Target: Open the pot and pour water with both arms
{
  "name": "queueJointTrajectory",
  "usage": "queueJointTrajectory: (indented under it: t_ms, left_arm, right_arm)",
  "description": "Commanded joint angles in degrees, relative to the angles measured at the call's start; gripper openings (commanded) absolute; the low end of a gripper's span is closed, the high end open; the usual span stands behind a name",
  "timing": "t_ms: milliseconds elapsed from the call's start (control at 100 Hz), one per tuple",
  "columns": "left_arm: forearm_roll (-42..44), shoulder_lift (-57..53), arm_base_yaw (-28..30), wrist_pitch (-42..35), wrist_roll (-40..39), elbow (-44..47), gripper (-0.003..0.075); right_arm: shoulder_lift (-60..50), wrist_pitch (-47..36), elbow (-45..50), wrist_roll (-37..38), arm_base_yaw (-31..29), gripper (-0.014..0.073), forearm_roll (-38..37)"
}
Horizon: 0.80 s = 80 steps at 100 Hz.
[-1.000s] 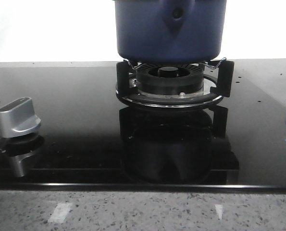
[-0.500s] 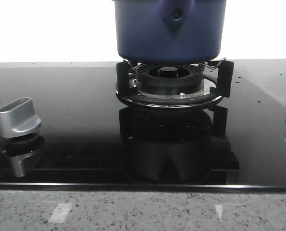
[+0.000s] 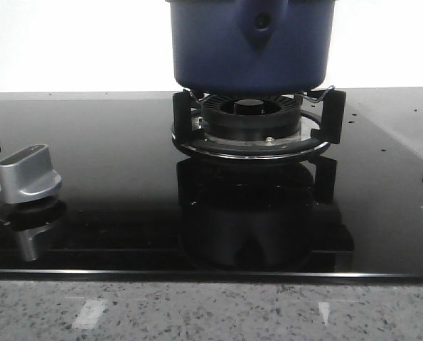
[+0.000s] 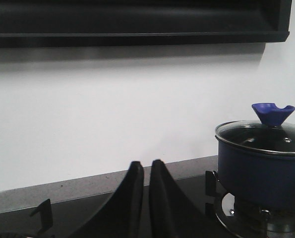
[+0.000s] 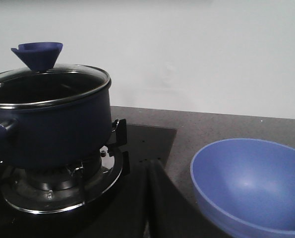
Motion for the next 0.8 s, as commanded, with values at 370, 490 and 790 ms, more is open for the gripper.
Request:
queueJointTrajectory:
  t_ms: [370,490,790]
  left_arm:
    - [-2.3,0.48,-0.48,0.7,-0.06,-0.96,-0.002]
    - [-2.3,0.48,-0.48,0.7,-0.06,-0.96,-0.002]
    - [-1.76,0.48,-0.37,-2.71,-3.23,-0.96,-0.002]
  right_arm:
    - [0.26,-1.68,-1.43,-0.57,0.11,-0.0047,1.7]
    - [0.26,-1.68,-1.43,-0.57,0.11,-0.0047,1.7]
    - [0.26,-1.68,-1.43,-0.57,0.11,-0.0047,1.7]
